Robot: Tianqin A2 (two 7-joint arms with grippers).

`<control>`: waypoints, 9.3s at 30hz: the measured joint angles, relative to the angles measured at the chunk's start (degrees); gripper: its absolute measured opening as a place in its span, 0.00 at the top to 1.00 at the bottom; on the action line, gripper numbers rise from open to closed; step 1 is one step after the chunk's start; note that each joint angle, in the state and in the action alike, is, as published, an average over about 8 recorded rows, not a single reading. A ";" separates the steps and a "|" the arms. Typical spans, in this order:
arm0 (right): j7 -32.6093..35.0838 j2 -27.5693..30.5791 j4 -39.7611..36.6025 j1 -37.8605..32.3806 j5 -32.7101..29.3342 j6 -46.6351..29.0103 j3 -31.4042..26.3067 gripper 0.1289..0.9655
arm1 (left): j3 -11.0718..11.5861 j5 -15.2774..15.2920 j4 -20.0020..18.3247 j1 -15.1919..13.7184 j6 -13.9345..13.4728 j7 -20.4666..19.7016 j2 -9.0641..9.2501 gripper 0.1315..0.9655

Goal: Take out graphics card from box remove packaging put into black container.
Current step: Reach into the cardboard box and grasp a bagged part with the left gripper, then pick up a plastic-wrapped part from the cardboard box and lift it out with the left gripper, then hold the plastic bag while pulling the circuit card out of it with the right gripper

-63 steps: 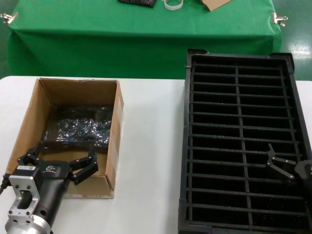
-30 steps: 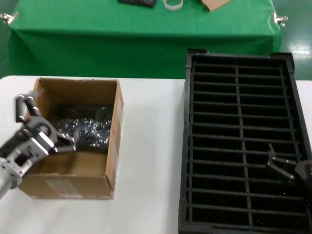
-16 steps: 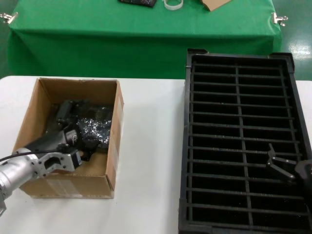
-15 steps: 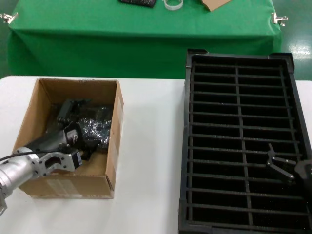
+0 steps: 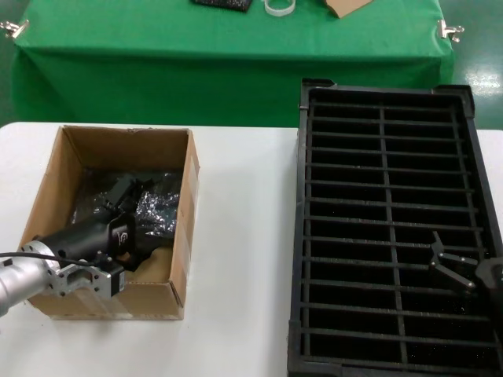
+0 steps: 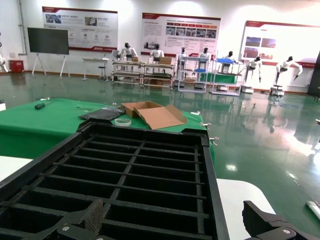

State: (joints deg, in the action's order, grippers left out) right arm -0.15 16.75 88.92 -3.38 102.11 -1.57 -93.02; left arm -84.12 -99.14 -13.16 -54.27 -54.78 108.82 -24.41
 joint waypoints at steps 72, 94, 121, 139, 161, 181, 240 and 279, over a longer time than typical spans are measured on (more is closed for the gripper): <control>-0.01 0.00 0.00 0.00 -0.01 0.00 0.00 0.00 | 5.57 -15.84 12.27 -0.37 11.67 18.51 0.20 0.59; -0.01 0.00 0.00 0.00 -0.01 0.00 0.00 0.00 | 7.14 -18.09 12.05 -1.68 9.09 17.81 -0.16 0.97; -0.01 0.00 0.00 0.00 -0.01 0.00 0.00 0.00 | 11.20 -22.06 -20.62 11.35 0.53 -8.30 -1.29 0.99; 0.01 0.00 -0.02 -0.06 -0.03 0.03 -0.07 0.00 | 14.44 -26.55 -1.43 -3.90 -14.64 -9.95 -2.97 0.99; 5.86 -5.47 -30.67 -33.59 1.36 -22.60 -11.63 0.00 | 7.13 -25.18 10.50 -8.17 -34.17 2.71 -1.27 0.99; -19.25 -4.94 -25.34 -37.13 -17.72 -25.17 -19.28 0.17 | 3.28 -21.75 12.46 -9.70 -31.15 16.98 1.81 0.99; -18.45 2.50 -9.79 -32.60 -9.61 -36.15 -16.05 0.99 | 4.55 -18.10 12.27 -6.72 -30.68 21.46 2.94 0.99; -17.66 0.69 -18.40 -37.43 -9.99 -34.31 -20.48 0.84 | 3.63 -16.38 12.35 -6.81 -31.21 17.40 2.54 0.99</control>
State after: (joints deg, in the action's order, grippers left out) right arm -17.81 17.44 70.52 -40.82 92.12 -35.87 -113.50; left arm -80.49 -115.52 -0.81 -61.08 -85.99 126.22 -21.87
